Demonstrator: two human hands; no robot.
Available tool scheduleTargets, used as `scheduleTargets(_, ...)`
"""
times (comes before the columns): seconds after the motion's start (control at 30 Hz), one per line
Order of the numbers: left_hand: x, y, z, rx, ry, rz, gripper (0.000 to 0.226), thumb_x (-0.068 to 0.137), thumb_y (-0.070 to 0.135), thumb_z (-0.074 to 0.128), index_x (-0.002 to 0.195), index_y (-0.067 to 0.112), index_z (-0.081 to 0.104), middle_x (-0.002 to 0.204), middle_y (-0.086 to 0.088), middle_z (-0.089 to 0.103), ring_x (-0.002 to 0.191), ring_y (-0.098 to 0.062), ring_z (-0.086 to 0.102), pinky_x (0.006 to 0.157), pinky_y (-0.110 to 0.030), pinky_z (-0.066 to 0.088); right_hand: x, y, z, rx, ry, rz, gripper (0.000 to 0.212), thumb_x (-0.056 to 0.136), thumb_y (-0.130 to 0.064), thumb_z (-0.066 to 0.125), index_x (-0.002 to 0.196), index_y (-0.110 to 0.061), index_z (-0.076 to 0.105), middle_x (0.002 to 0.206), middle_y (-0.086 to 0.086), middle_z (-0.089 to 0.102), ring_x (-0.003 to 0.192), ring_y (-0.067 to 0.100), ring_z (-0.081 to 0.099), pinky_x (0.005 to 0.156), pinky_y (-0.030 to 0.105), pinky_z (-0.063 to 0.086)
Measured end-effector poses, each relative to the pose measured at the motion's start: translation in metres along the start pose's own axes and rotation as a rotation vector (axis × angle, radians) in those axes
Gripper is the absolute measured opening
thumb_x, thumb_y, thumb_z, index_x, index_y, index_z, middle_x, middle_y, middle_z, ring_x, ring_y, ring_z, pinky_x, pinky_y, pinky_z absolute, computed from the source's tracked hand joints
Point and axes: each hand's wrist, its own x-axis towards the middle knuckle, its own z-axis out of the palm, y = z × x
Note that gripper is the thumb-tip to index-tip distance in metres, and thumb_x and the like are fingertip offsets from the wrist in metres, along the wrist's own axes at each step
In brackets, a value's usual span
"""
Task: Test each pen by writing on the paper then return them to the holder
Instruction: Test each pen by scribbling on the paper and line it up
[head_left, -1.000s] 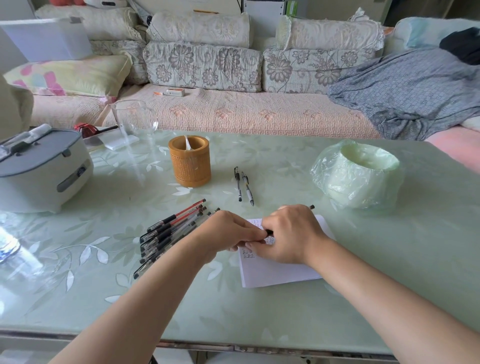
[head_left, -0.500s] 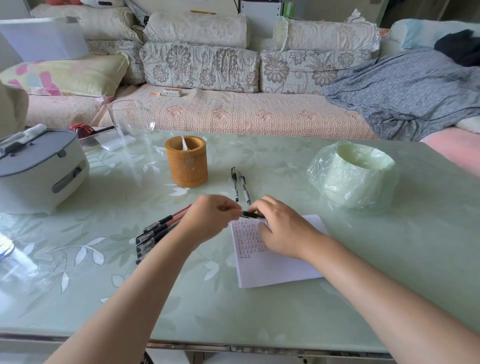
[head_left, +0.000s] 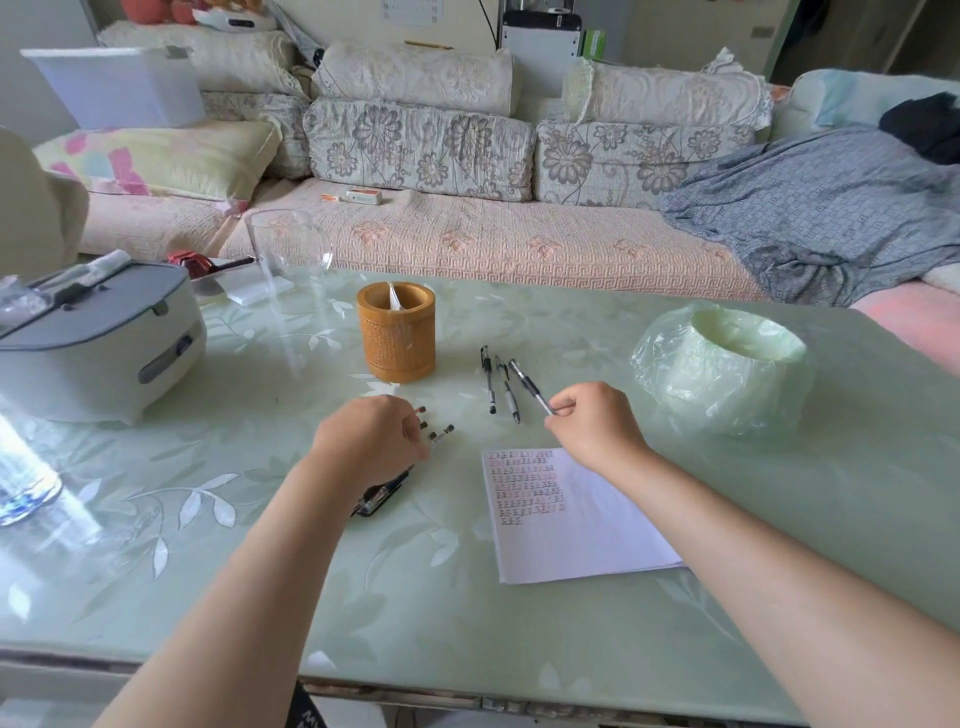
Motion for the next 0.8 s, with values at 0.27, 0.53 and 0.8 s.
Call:
scheduleTargets(0.27,0.002,0.015,0.009,0.171,0.034,0.019,0.018,0.081,0.035,0.065,0.099,0.032,0.067,0.105,0.008,0.062,0.102,-0.018,0.059,0.070,-0.025,0.040,0.042,0.001,0.029,0.048,0.044,0.096,0.010,0.081,-0.015,0.071,0.091,-0.016,0.071,0.097,0.001,0.072,0.095,0.020,0.066,0.075,0.019,0.041)
scheduleTargets(0.53,0.010,0.020,0.017,0.304,0.076,0.003,0.024,0.083,0.026,0.058,0.106,0.026,0.066,0.105,0.003,0.064,0.099,-0.023,0.061,0.067,-0.027,0.039,0.057,0.001,0.043,0.008,0.023,0.047,0.009,0.082,-0.026,0.070,0.090,-0.021,0.069,0.094,-0.002,0.071,0.092,0.020,0.065,0.080,0.026,0.051)
scheduleTargets(0.8,-0.003,0.027,0.001,0.102,0.169,0.006,0.016,0.081,0.025,0.054,0.090,0.028,0.067,0.094,0.007,0.064,0.090,-0.021,0.060,0.065,-0.026,0.039,0.041,-0.015,0.024,-0.029,-0.008,-0.029,0.022,0.086,-0.021,0.053,0.101,-0.027,0.068,0.106,-0.005,0.066,0.099,0.018,0.062,0.086,0.031,0.051)
